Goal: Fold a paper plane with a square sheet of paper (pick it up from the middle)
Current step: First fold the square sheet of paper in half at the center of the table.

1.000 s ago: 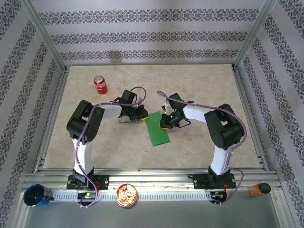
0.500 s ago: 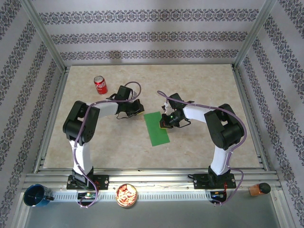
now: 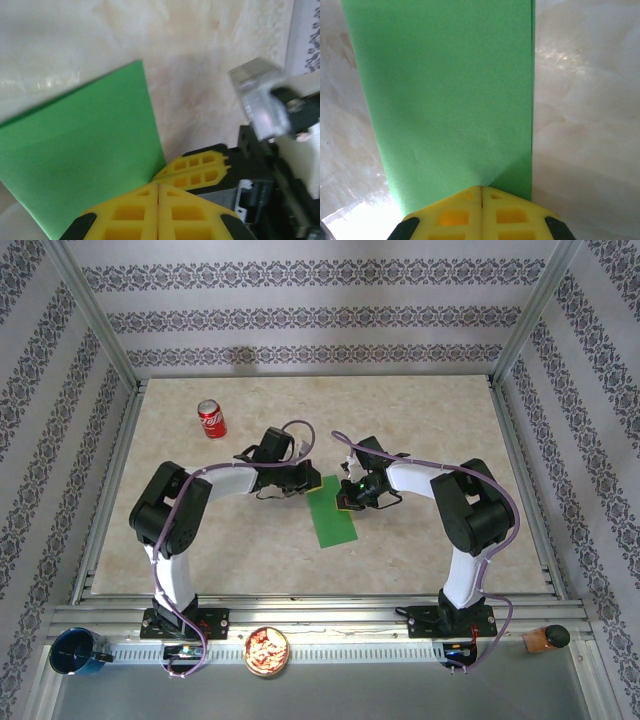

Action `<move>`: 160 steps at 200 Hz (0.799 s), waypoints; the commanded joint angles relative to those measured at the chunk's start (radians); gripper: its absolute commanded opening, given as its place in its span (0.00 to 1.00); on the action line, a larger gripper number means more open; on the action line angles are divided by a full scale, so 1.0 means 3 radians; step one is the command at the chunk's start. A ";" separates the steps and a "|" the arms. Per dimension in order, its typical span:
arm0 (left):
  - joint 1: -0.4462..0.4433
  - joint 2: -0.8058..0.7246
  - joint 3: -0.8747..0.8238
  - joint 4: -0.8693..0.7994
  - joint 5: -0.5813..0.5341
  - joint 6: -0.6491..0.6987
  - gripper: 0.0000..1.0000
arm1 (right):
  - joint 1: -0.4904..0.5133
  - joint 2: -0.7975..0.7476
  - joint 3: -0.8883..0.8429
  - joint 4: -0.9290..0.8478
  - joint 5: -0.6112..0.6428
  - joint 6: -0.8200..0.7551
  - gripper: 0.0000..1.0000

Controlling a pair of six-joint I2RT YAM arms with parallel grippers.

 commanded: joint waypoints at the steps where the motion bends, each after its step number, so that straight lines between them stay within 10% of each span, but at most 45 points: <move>1: -0.0018 0.0100 -0.0128 0.0145 0.0056 0.0058 0.07 | -0.0034 0.0148 -0.0192 -0.0360 0.0321 -0.0001 0.00; 160: 0.0178 0.0326 -0.0089 -0.0094 -0.0594 -0.0054 0.08 | -0.0042 0.0183 -0.0209 -0.0350 0.0327 -0.0009 0.00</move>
